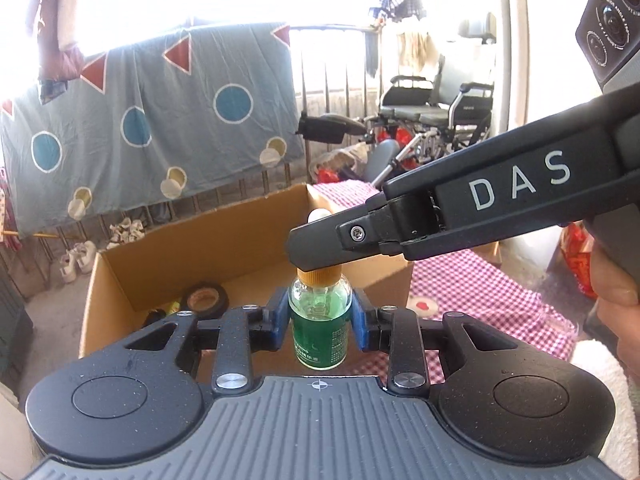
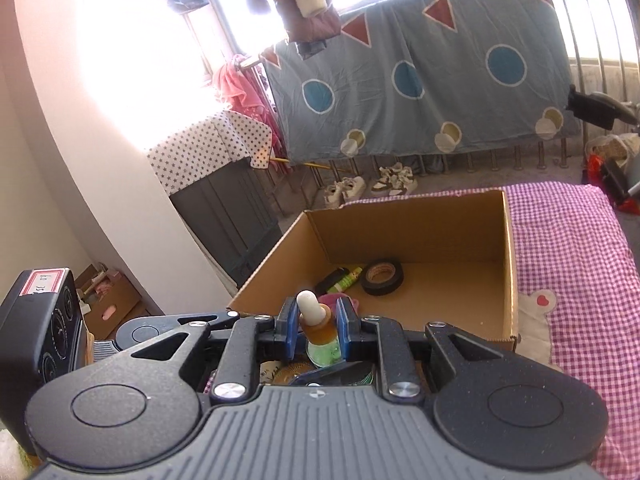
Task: Organize rigid objects
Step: 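Carry the green dropper bottle into the box and open the left tool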
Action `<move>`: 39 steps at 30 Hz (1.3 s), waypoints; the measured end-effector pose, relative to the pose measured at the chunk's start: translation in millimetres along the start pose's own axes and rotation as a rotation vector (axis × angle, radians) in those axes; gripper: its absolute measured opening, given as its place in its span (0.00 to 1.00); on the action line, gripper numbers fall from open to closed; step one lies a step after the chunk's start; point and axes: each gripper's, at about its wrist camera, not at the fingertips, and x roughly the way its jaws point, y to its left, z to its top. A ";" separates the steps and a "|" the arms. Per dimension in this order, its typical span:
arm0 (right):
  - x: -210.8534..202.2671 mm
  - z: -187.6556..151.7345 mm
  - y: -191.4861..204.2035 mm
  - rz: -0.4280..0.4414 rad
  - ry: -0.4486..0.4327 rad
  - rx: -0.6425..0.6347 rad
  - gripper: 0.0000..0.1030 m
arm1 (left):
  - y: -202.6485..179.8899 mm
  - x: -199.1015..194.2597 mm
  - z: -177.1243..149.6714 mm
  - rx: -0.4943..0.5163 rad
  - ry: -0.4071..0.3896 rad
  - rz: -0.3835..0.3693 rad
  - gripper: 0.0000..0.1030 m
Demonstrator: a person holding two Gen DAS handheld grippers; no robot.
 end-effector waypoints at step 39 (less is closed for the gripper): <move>195.9 10.8 -79.2 0.093 0.368 0.210 0.24 | 103.4 130.5 -7.9 -0.322 0.393 0.042 0.38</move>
